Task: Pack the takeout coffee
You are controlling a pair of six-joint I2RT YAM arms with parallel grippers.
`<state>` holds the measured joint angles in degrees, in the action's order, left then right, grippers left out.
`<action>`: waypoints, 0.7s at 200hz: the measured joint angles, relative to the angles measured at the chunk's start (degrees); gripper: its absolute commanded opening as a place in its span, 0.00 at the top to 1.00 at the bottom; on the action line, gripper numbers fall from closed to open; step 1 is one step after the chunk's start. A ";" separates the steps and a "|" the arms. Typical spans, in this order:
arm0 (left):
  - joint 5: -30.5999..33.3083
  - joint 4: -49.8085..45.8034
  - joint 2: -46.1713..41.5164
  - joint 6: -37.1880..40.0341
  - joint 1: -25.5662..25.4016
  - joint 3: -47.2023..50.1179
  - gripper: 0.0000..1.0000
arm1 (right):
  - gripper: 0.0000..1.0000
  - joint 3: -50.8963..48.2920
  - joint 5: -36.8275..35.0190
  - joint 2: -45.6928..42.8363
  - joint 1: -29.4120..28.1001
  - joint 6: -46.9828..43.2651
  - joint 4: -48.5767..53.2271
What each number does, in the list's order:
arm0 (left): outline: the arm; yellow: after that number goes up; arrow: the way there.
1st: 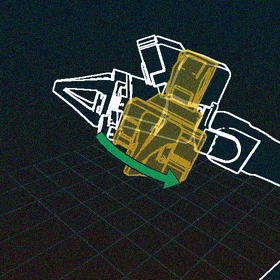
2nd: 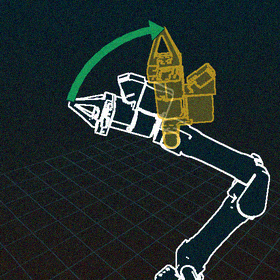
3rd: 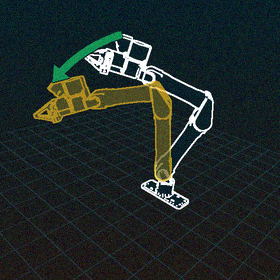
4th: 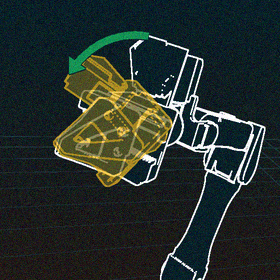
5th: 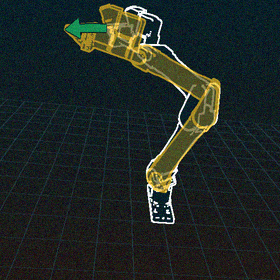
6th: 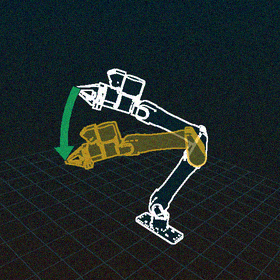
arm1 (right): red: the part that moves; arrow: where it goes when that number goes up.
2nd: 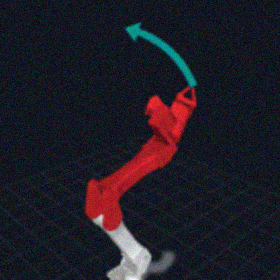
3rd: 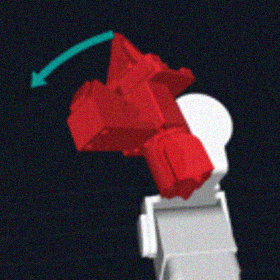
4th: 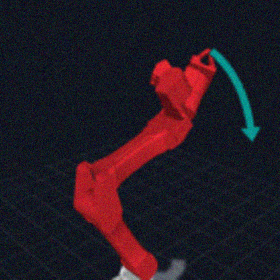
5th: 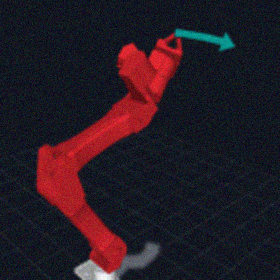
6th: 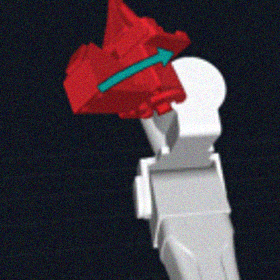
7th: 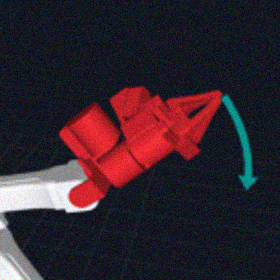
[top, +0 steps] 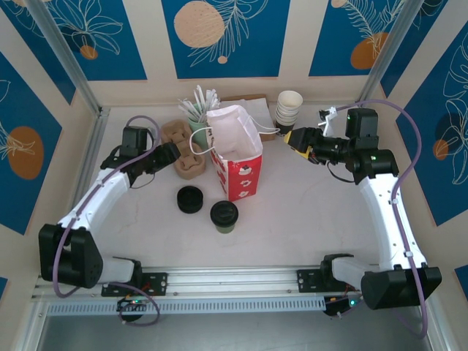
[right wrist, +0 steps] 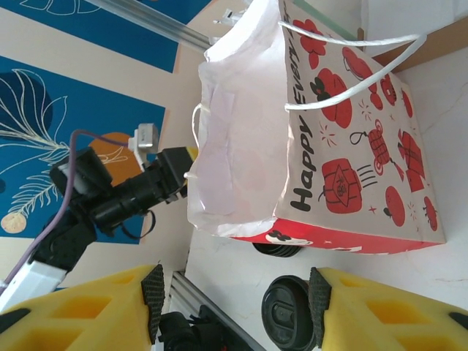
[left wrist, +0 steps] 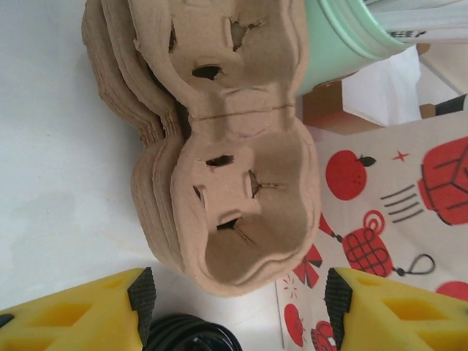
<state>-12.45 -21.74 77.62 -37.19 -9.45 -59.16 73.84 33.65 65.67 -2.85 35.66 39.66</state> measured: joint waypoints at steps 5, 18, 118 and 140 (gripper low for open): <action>-0.02 0.44 0.55 0.17 0.09 0.00 0.39 | 0.43 0.00 0.24 0.04 0.07 -0.04 0.02; -0.42 1.55 1.95 0.39 0.24 0.00 0.41 | 0.43 0.00 0.83 0.15 0.15 -0.20 0.04; -2.14 5.09 9.97 2.84 0.98 -1.14 0.49 | 0.43 -0.02 2.25 0.15 0.90 -0.39 0.07; -2.51 5.60 10.86 2.93 0.98 -1.44 0.50 | 0.44 -0.02 2.40 0.15 1.14 -0.39 0.09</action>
<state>-14.96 -16.14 88.49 -34.26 -8.47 -60.60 73.82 36.05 65.82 -1.72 35.27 39.75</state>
